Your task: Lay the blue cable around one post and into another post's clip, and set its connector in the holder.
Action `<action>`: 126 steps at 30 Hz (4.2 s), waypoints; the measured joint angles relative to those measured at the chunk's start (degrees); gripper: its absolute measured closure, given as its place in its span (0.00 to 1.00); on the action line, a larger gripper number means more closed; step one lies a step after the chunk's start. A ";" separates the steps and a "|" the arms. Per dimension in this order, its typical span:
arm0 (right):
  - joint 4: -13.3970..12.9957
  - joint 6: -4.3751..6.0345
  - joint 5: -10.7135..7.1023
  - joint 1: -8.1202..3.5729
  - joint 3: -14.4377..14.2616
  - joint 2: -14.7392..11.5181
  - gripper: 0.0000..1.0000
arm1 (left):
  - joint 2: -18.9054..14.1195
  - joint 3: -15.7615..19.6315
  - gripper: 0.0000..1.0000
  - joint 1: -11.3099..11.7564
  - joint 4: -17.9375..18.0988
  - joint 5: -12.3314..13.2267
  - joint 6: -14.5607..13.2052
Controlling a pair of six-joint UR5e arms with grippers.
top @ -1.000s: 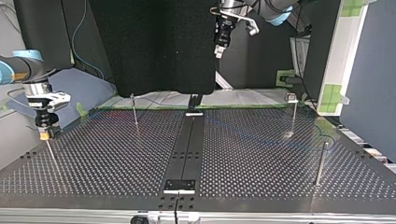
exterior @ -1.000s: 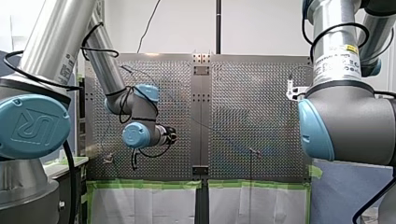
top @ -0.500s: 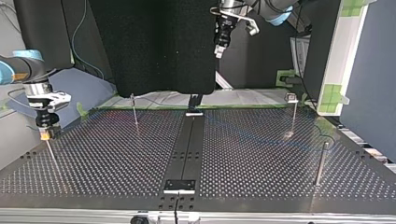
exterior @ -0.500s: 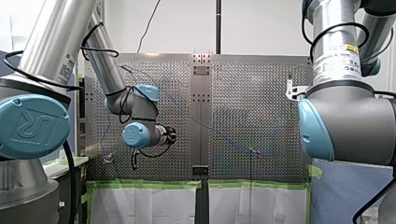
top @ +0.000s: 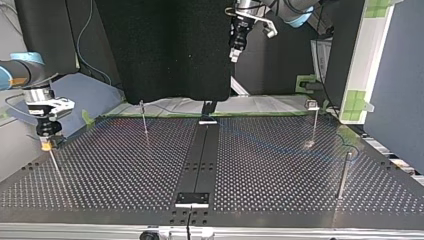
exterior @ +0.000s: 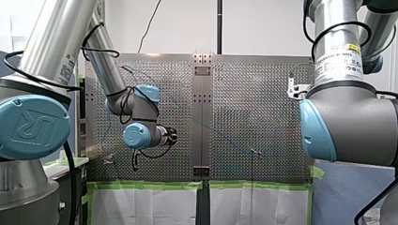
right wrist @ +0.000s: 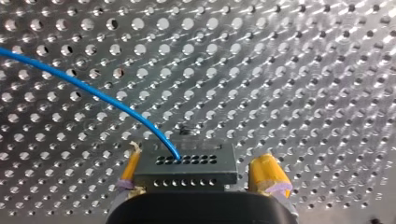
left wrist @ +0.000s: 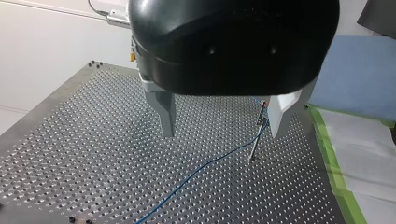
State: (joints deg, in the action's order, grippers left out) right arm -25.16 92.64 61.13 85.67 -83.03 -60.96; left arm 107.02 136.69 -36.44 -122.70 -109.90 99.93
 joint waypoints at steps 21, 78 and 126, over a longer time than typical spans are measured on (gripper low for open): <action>0.18 0.30 -0.02 -0.02 -0.03 -0.36 0.04 | 0.01 0.01 0.02 0.01 -0.04 0.00 0.00; 5.66 -3.07 5.41 1.48 -1.19 -1.10 0.86 | 0.03 0.03 0.02 0.02 -0.22 -0.88 -0.32; 3.78 -0.81 2.75 0.63 0.79 0.63 0.86 | 0.02 0.04 0.02 0.01 -0.48 -0.88 -0.35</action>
State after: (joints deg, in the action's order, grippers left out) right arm -21.38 91.83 63.87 86.30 -82.23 -60.33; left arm 107.04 136.73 -36.44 -123.18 -110.78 99.58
